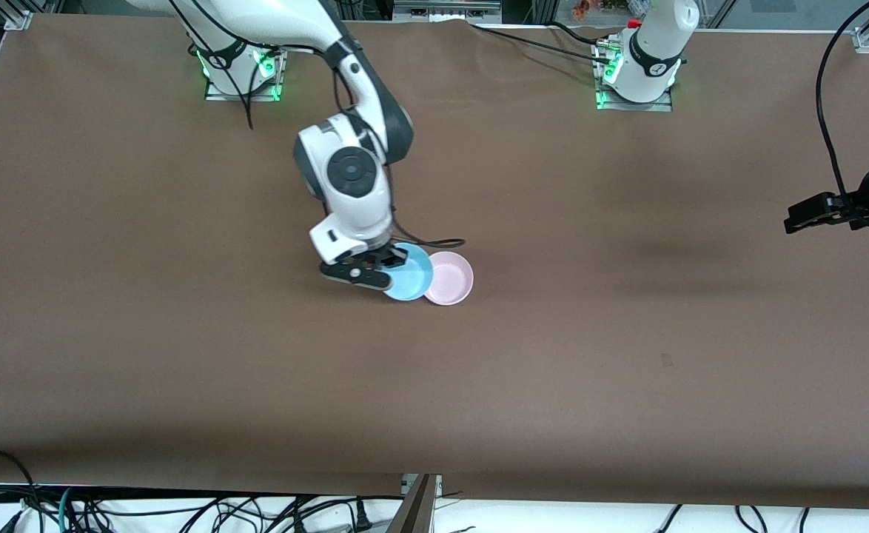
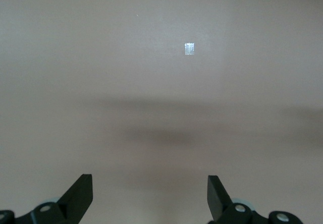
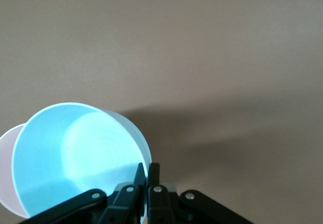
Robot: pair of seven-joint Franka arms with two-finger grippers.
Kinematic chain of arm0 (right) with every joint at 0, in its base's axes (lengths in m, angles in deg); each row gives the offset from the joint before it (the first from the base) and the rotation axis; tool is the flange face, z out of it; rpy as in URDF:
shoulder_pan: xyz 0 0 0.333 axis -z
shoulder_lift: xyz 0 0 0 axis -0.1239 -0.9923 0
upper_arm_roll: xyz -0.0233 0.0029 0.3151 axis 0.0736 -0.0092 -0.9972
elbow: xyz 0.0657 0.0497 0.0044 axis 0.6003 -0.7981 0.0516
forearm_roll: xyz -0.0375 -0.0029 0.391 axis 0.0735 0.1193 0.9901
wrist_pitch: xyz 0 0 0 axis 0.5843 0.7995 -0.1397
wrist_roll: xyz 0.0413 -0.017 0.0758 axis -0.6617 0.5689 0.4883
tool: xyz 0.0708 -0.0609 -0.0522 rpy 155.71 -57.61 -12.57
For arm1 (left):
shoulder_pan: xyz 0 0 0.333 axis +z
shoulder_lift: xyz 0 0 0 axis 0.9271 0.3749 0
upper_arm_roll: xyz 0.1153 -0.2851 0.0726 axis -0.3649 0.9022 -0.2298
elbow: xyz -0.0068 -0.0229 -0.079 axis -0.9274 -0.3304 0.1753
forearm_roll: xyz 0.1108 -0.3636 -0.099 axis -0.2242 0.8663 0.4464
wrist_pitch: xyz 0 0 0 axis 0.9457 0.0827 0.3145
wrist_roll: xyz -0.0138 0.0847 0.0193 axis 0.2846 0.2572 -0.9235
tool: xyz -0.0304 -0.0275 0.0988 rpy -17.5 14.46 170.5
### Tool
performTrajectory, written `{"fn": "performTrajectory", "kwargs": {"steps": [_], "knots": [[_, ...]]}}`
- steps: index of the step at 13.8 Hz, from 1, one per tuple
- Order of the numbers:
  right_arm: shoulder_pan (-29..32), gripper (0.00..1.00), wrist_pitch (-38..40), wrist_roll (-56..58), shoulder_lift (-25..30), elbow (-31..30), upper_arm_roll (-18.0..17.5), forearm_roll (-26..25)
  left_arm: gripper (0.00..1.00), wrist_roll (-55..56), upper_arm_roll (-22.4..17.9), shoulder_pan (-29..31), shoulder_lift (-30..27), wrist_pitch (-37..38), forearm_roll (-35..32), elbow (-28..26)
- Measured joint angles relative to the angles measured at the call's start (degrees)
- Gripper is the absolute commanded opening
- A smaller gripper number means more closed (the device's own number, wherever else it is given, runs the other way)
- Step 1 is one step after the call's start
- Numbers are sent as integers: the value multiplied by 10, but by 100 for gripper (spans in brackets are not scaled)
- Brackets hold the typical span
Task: Stack pink and blue bowls on white bowl
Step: 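Carry the blue bowl with the right gripper onto the pink bowl, then lower the blue bowl into the pink bowl and open the right gripper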
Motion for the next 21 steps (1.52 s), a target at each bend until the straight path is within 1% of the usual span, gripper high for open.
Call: {"fn": "performTrajectory", "kwargs": {"steps": [4,10,13,18,21], "knots": [[-3,0,-8,-42,-14,25,-12,0,100,0,0,0,0,0,0,0],[-3,0,-75,-65,-44,38,-32,0,100,0,0,0,0,0,0,0],[-2,0,-80,-65,-53,39,-40,0,100,0,0,0,0,0,0,0],[-1,0,-80,-66,-54,40,-52,0,100,0,0,0,0,0,0,0],[-1,0,-82,-66,-59,40,-53,0,100,0,0,0,0,0,0,0]]}}
